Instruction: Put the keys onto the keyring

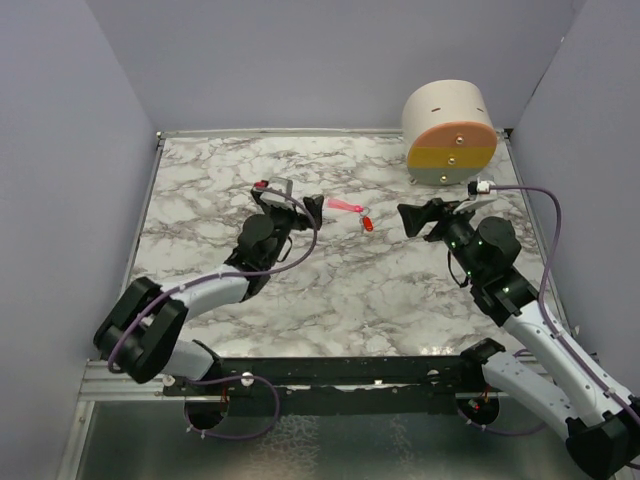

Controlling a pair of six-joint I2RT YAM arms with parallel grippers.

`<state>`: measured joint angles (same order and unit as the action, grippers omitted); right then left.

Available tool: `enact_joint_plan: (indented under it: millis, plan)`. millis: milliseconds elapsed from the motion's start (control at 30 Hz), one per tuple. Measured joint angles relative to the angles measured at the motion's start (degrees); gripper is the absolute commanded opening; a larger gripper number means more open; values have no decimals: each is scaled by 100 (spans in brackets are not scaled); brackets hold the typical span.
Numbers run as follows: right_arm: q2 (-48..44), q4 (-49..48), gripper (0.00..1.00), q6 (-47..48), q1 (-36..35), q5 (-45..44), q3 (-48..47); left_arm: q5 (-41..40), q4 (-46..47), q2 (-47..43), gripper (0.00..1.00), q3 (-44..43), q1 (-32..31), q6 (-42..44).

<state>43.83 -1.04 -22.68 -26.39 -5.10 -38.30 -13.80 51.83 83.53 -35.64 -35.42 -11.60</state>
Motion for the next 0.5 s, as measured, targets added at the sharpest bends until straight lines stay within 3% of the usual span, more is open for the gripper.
enact_joint_plan:
  millis: [500]
  plan:
    - [-66, 17, 78, -4, 0, 256, 0, -136, -1001, -3434, 99, 1443, -258, -466]
